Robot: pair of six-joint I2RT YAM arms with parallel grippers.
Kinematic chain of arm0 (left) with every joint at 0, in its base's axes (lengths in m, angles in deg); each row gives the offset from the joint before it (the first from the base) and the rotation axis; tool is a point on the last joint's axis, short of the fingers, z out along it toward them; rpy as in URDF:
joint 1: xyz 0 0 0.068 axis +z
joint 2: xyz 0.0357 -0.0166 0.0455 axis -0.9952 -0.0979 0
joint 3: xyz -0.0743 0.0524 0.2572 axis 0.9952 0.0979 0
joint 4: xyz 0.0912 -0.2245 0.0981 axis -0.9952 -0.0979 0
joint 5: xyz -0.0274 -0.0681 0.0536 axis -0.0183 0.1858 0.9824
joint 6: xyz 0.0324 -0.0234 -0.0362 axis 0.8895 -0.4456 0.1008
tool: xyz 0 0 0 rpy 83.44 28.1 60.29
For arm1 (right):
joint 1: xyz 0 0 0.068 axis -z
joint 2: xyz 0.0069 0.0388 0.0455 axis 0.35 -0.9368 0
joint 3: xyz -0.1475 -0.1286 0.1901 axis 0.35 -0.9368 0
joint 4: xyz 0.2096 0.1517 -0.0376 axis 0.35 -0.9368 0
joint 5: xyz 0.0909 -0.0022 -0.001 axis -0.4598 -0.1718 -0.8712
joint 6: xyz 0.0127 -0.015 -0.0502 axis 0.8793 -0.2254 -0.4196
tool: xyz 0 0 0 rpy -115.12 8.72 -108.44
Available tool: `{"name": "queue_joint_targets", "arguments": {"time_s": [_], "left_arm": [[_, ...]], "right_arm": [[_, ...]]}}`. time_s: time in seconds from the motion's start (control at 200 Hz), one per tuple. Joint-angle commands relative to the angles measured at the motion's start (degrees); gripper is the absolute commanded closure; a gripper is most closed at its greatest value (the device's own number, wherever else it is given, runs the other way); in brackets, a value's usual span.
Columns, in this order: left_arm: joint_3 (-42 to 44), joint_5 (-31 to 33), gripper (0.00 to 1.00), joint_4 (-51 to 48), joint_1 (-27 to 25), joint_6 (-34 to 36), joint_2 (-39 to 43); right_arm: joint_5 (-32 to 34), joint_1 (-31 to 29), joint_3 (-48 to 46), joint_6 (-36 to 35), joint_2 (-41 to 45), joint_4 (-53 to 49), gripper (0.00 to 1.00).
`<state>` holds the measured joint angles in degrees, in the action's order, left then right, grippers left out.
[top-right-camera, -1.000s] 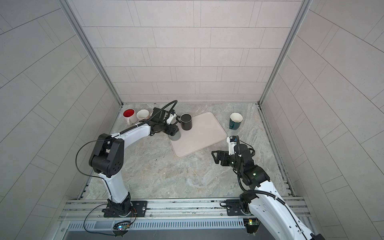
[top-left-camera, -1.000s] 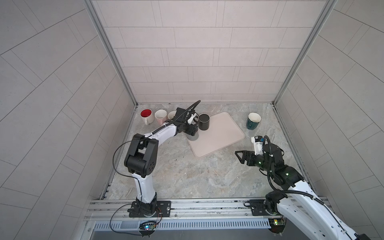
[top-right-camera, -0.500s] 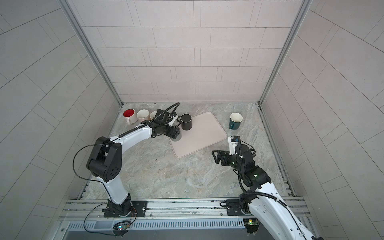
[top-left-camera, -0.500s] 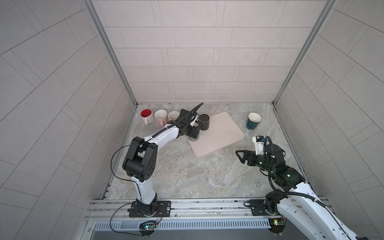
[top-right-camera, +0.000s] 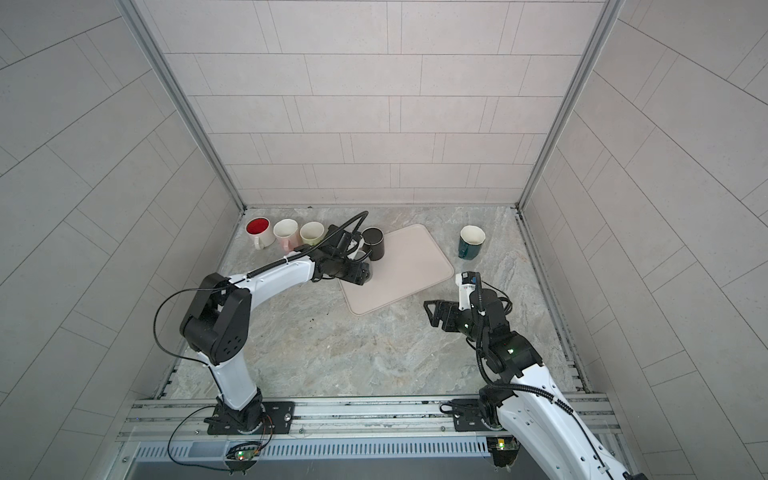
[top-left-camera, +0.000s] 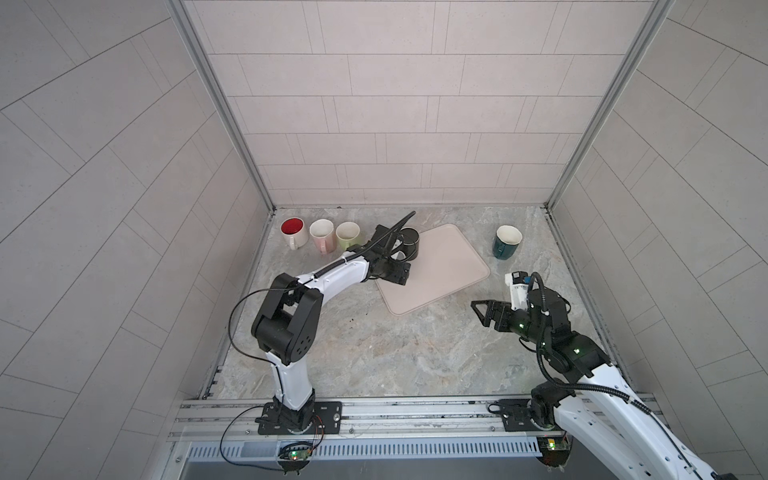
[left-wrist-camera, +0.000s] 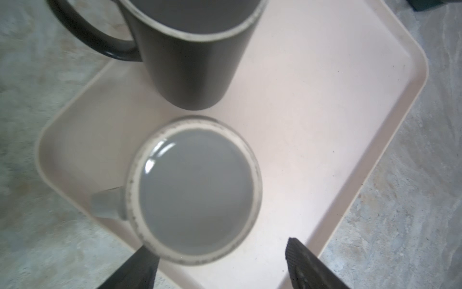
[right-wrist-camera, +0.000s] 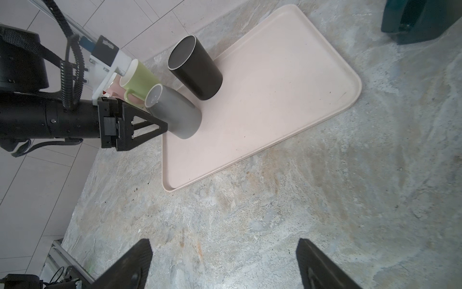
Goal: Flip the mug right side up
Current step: 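Lower the left gripper over the light grey mug's handle, then close the left gripper on the light grey mug's handle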
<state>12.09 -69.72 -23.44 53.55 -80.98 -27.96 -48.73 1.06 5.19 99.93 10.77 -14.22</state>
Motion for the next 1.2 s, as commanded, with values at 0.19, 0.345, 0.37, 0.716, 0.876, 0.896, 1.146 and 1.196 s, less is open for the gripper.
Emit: {"name": "queue_joint_targets", "arguments": {"time_s": [0.19,0.345,0.37,0.716,0.876,0.896,1.146,1.196], "left_arm": [[-6.55,-4.09,0.15,0.79,-3.45,-2.46,-4.66],[-4.42,-2.75,0.15,1.51,-3.45,-2.05,-0.97],[-3.61,-2.53,0.15,1.76,-3.49,-1.91,0.21],[4.78,8.06,0.18,3.83,-3.37,4.59,9.78],[-2.60,11.95,0.24,-6.28,-2.92,8.10,3.12],[-3.60,12.62,0.27,-6.87,-2.93,8.37,2.34],[-6.53,13.00,0.41,-5.50,-0.31,11.81,-1.43],[-6.80,11.11,0.42,-5.18,0.71,12.88,-1.93]], "right_arm": [[1.21,0.31,-0.17,0.68,0.40,-0.61,0.08],[1.31,0.26,-0.29,0.69,0.40,-0.78,0.08],[1.43,0.34,-0.35,0.69,0.40,-0.79,0.08],[1.48,0.26,-1.07,1.66,-0.49,0.96,0.08],[0.93,0.28,-0.44,1.83,-0.84,1.00,0.08],[0.87,0.28,-0.22,1.77,-0.84,0.90,0.08],[1.02,0.29,0.28,0.91,-0.43,-0.72,0.08],[1.19,0.29,0.27,0.95,0.01,-0.95,0.08]]}}
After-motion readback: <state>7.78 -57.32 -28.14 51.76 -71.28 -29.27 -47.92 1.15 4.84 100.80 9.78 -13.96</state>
